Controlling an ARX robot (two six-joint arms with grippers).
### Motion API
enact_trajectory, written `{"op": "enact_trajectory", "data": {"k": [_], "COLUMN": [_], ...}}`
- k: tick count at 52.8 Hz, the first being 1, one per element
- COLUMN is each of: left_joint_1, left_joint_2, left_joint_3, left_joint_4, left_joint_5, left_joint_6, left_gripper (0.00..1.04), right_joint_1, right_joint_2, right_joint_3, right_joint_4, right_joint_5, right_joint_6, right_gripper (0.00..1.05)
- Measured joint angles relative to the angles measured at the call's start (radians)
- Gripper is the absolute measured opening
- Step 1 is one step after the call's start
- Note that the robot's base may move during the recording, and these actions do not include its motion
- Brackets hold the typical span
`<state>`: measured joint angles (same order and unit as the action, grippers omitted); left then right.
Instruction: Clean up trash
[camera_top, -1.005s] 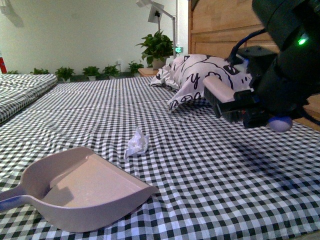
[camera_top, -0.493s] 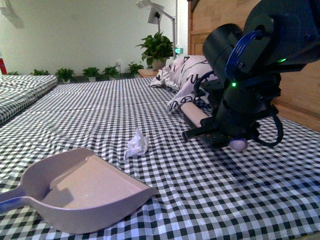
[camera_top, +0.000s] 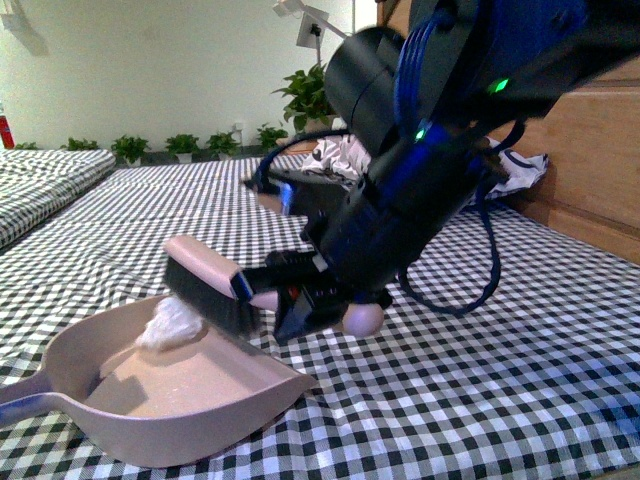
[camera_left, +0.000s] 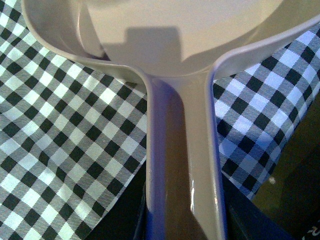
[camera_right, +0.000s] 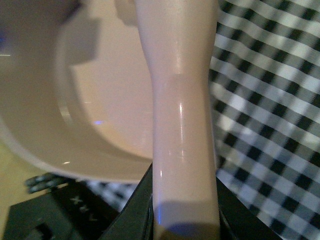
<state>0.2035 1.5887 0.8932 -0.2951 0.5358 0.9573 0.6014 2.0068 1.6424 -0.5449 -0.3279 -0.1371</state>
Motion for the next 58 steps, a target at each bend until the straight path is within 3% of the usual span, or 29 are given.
{"op": "enact_trajectory", "data": {"k": [3,8,19,23,32,34,37,41,43,55,58], "left_joint_1": [0.000,0.000,0.000,0.000,0.000,0.000,-0.002,0.000,0.002,0.012,0.011], "left_joint_2": [0.000,0.000,0.000,0.000,0.000,-0.004,-0.020,-0.039,-0.052,-0.177,-0.223], "left_joint_3": [0.000,0.000,0.000,0.000,0.000,-0.017,-0.087,-0.135,-0.134,-0.117,-0.117], "left_joint_4": [0.000,0.000,0.000,0.000,0.001,0.056,0.257,0.537,0.593,0.633,0.628], "left_joint_5": [0.000,0.000,0.000,0.000,0.000,0.001,-0.031,-0.077,-0.097,-0.182,-0.246], "left_joint_6": [0.000,0.000,0.000,0.000,0.000,-0.023,-0.114,-0.350,-0.408,-0.656,-0.702], "left_gripper": [0.27,0.27,0.27,0.27,0.27,0.27,0.27,0.27,0.27,0.27,0.27], "right_joint_1": [-0.010,-0.038,-0.110,-0.140,-0.204,-0.224,-0.246,-0.302,-0.329,-0.452,-0.490], "right_joint_2": [-0.042,-0.101,-0.132,-0.138,-0.203,-0.239,-0.279,-0.377,-0.422,-0.625,-0.696], "right_joint_3": [0.000,0.014,0.026,0.004,-0.055,-0.080,-0.105,-0.159,-0.179,-0.241,-0.254], "right_joint_4": [-0.037,-0.089,-0.064,0.024,0.146,0.161,0.174,0.192,0.194,0.174,0.155], "right_joint_5": [-0.091,-0.126,-0.035,0.041,0.096,0.095,0.088,0.055,0.037,-0.092,-0.129], "right_joint_6": [-0.021,-0.058,-0.093,-0.076,0.027,0.059,0.082,0.138,0.153,0.216,0.230], "right_gripper": [0.19,0.19,0.19,0.19,0.19,0.19,0.19,0.19,0.19,0.19,0.19]}}
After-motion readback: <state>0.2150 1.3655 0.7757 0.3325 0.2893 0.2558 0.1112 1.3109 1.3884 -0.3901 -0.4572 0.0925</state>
